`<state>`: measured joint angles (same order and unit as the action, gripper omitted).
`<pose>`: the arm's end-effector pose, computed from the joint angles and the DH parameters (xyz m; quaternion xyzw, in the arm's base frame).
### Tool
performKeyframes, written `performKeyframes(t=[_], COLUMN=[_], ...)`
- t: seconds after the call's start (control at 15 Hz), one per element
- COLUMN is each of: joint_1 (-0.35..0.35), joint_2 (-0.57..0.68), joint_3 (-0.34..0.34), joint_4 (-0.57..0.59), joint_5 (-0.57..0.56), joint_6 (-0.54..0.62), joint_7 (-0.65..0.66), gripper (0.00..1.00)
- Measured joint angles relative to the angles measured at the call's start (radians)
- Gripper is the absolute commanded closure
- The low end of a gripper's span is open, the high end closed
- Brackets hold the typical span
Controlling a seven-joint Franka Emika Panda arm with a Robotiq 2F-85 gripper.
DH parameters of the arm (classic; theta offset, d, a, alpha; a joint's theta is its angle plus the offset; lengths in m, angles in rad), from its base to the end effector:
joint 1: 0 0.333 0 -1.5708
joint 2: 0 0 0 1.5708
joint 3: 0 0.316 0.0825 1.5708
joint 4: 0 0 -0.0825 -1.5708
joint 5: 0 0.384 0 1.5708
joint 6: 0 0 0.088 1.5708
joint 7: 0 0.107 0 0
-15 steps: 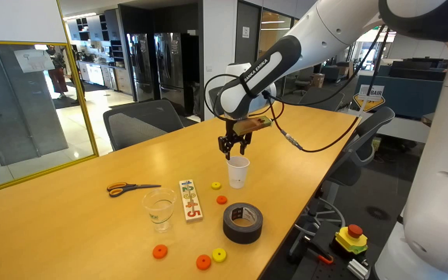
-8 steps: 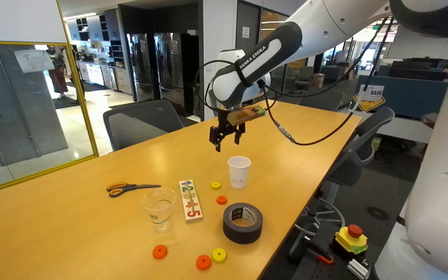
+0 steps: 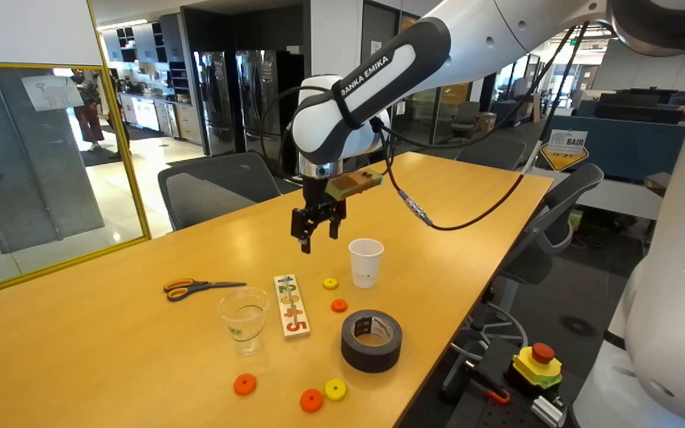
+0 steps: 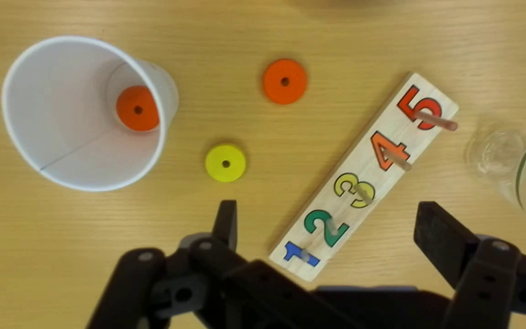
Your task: Pick up the orange and yellow objects from the table and put them in the two cups
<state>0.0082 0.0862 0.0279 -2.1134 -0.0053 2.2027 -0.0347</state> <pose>0.5565 0.0198 0.3749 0.9993 0.0369 0.0016 0.0009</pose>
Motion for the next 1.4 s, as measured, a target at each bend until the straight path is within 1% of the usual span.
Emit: performKeyframes(t=[0.27, 0.4, 0.73, 1.0, 1.2, 1.4], joint_1=[0.023, 0.026, 0.026, 0.026, 0.024, 0.021], joint_2=[0.007, 0.013, 0.017, 0.019, 0.034, 0.065], joint_3=[0.007, 0.007, 0.007, 0.002, -0.003, -0.008], joint_4=[-0.048, -0.078, -0.179, -0.254, -0.286, -0.293], joint_5=[0.005, -0.002, -0.040, -0.043, -0.043, -0.043], joint_6=[-0.003, 0.013, 0.139, 0.236, 0.300, 0.348], joint_7=[0.026, 0.044, 0.105, 0.140, 0.146, 0.146], gripper=[0.00, 0.00, 0.00, 0.00, 0.00, 0.00])
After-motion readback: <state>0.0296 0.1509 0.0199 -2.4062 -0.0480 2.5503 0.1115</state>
